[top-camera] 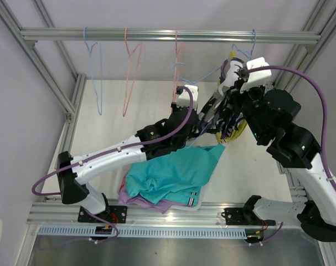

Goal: Remove the trousers from the hanger
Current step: Remove the trousers from the hanger, then place the trousers in the bin.

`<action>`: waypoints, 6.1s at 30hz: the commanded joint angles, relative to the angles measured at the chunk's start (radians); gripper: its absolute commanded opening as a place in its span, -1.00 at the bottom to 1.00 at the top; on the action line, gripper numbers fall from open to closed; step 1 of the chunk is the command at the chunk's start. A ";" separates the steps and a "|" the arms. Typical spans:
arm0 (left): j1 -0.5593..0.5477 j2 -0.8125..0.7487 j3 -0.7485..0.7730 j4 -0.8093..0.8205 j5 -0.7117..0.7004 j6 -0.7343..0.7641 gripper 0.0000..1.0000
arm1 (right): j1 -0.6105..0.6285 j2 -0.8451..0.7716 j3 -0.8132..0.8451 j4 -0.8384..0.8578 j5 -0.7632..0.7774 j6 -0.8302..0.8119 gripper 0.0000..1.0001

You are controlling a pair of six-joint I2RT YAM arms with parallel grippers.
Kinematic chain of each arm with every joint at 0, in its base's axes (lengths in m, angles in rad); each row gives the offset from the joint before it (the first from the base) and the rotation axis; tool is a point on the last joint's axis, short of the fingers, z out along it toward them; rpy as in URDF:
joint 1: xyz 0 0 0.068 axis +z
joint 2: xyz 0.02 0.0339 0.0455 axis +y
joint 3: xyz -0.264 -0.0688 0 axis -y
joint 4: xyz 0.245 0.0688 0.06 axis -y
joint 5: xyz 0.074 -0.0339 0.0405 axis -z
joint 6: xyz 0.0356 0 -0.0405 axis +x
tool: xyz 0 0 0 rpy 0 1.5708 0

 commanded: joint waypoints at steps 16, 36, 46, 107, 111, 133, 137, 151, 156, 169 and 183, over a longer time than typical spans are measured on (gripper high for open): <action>-0.011 -0.054 -0.317 0.215 -0.020 0.049 -0.99 | 0.004 0.005 0.284 0.132 0.024 0.007 -1.00; -0.079 -0.215 -0.590 0.763 0.172 0.096 -0.99 | 0.004 -0.044 0.175 0.198 -0.053 0.226 -1.00; -0.083 -0.213 -0.698 0.836 0.203 0.095 -0.99 | 0.004 0.028 0.330 0.151 -0.041 0.191 -1.00; -0.099 0.041 -0.029 0.098 0.057 -0.189 -0.99 | 0.231 -0.049 0.166 -0.001 -0.325 0.441 -1.00; -0.099 0.104 0.023 0.014 0.083 -0.180 -0.99 | 0.260 -0.024 0.250 -0.029 -0.285 0.409 -1.00; -0.103 0.069 -0.392 0.273 0.046 -0.185 -0.99 | 0.267 0.100 0.585 -0.127 -0.203 0.326 -1.00; -0.105 0.016 -0.427 0.256 0.037 -0.186 -0.99 | 0.267 0.080 0.580 -0.156 -0.171 0.303 -1.00; -0.117 -0.233 -0.377 -0.040 0.062 -0.202 -0.99 | 0.270 -0.050 0.568 -0.239 -0.026 0.215 -1.00; -0.117 -0.291 -0.377 -0.114 0.046 -0.208 -0.99 | 0.270 -0.102 0.539 -0.231 -0.009 0.206 -1.00; -0.140 -0.610 -0.397 -0.200 0.149 -0.177 -0.99 | 0.279 -0.247 0.251 -0.213 0.001 0.259 -1.00; -0.163 -0.957 -0.466 -0.066 0.286 -0.194 -0.99 | 0.279 -0.336 -0.164 -0.055 -0.102 0.349 -1.00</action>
